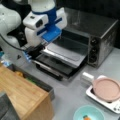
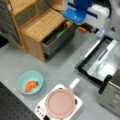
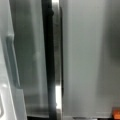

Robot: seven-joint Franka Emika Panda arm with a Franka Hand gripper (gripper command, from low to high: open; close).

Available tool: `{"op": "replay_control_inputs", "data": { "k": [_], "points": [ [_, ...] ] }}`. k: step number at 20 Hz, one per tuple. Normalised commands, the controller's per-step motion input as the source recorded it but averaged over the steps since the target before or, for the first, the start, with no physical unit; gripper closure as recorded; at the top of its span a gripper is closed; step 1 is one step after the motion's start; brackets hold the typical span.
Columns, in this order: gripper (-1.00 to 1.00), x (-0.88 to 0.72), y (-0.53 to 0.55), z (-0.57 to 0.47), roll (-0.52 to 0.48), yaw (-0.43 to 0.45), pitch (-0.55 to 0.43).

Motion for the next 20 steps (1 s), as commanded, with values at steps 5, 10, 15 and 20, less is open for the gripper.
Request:
{"op": "replay_control_inputs", "data": {
  "k": [5,10,15,20],
  "points": [
    [-1.00,0.08,-0.03,-0.01,0.006,0.064,-0.017],
    [-1.00,0.20,-0.08,-0.04,0.024,-0.007,-0.050],
    [-1.00,0.26,-0.16,-0.10,0.032,-0.007,-0.051],
    [-1.00,0.35,-0.27,-0.10,0.016,0.014,-0.001]
  ]
}}
